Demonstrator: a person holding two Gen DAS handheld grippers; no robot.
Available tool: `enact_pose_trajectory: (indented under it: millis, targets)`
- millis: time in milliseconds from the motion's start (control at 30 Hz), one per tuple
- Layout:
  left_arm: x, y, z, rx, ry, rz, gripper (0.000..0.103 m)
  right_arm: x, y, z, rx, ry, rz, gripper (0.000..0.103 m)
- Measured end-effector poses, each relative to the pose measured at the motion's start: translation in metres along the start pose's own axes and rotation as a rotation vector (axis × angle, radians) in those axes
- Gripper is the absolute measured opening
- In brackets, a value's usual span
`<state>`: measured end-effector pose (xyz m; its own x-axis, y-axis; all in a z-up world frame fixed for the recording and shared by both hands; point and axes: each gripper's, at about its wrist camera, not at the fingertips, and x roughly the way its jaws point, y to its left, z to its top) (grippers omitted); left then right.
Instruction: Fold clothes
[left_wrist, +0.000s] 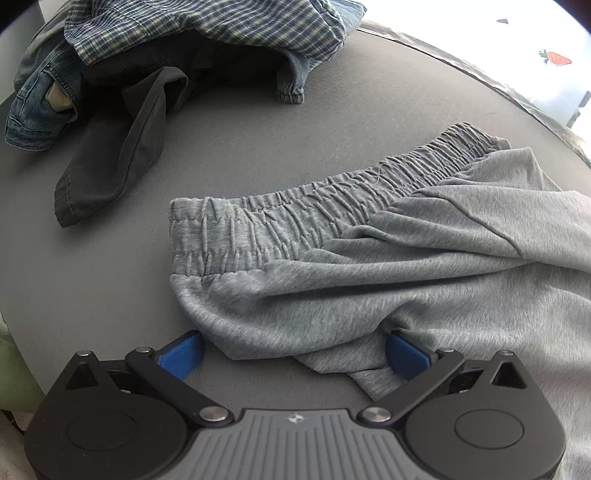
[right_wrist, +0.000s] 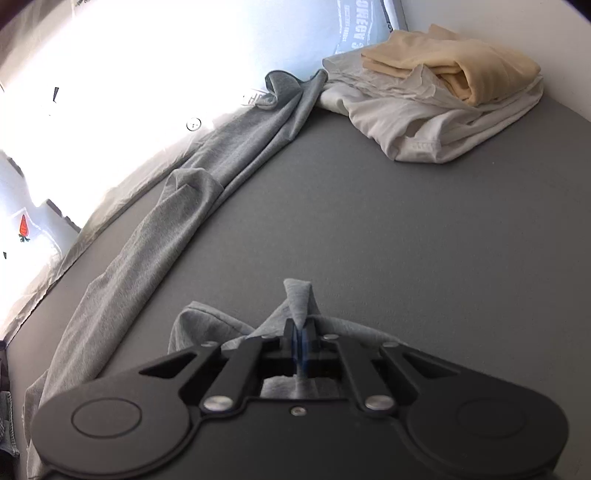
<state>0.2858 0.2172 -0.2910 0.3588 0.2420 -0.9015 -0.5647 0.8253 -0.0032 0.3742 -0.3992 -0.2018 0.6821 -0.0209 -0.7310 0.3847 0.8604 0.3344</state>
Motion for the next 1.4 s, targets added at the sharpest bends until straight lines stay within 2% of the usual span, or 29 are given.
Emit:
enact_pose_trajectory:
  millis: [167, 267, 333, 433, 533, 633, 733, 833, 1100, 1200, 1267, 1400]
  targets:
    - [0.000, -0.001, -0.001, -0.002, -0.005, 0.004, 0.103, -0.082, 0.012, 0.044, 0.000, -0.333, 0.081, 0.001]
    - [0.001, -0.001, 0.000, -0.001, -0.002, 0.004, 0.103, -0.145, 0.007, 0.056, 0.015, -0.550, 0.087, 0.001]
    - [0.000, -0.001, 0.000, 0.000, -0.002, 0.004, 0.103, -0.163, -0.001, 0.055, -0.018, -0.597, 0.016, 0.001]
    - [0.000, -0.001, 0.000, 0.001, -0.003, 0.004, 0.103, -0.151, -0.031, 0.035, -0.024, -0.513, -0.135, 0.001]
    - [0.000, -0.001, -0.001, 0.000, -0.007, 0.004, 0.103, -0.127, -0.071, 0.003, 0.026, -0.356, -0.259, 0.000]
    - [0.001, -0.001, -0.001, -0.001, -0.006, 0.005, 0.103, -0.108, -0.101, -0.028, 0.093, -0.228, -0.297, 0.001]
    - [0.002, -0.001, 0.000, -0.002, -0.002, 0.007, 0.103, -0.094, -0.110, -0.043, 0.118, -0.164, -0.277, 0.001]
    - [0.002, -0.001, 0.001, -0.004, 0.001, 0.009, 0.103, -0.081, -0.106, -0.043, 0.100, -0.136, -0.249, 0.003]
    - [0.001, -0.001, -0.004, -0.011, -0.023, 0.011, 0.103, -0.041, -0.090, -0.034, 0.094, -0.082, -0.175, 0.018]
    - [0.001, -0.001, -0.005, -0.022, -0.032, 0.017, 0.103, -0.021, -0.089, -0.027, 0.098, -0.062, -0.184, 0.030]
    - [0.000, -0.002, -0.006, -0.034, -0.036, 0.025, 0.103, -0.007, -0.092, -0.020, 0.111, -0.054, -0.192, 0.041]
    - [0.001, -0.002, -0.003, -0.058, -0.029, 0.036, 0.103, 0.017, -0.105, -0.002, 0.196, -0.058, -0.166, 0.048]
